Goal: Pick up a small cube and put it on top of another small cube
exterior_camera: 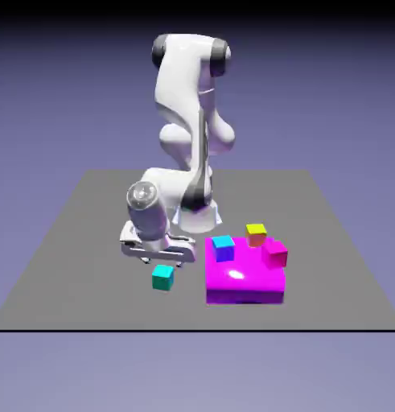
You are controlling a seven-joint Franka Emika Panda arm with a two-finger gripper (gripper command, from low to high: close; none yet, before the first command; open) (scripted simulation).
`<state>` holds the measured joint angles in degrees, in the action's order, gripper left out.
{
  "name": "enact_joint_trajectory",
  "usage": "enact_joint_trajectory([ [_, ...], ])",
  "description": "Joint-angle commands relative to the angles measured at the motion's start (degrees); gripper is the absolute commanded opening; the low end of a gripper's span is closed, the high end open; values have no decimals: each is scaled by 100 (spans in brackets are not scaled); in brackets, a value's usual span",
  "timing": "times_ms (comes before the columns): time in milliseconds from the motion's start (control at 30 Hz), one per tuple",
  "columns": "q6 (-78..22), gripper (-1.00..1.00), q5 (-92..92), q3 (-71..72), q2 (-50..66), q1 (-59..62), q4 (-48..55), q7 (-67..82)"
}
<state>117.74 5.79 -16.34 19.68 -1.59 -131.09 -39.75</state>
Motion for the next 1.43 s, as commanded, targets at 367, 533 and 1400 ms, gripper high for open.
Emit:
enact_joint_trajectory([
  [367, -125, -100, 20, -48, 123, 16, 74, -1],
  [533, -358, -100, -106, 663, -616, 381, 60, 11],
  [1400, -866, 100, -1691, 3933, -2333, -1533, -1346, 975],
])
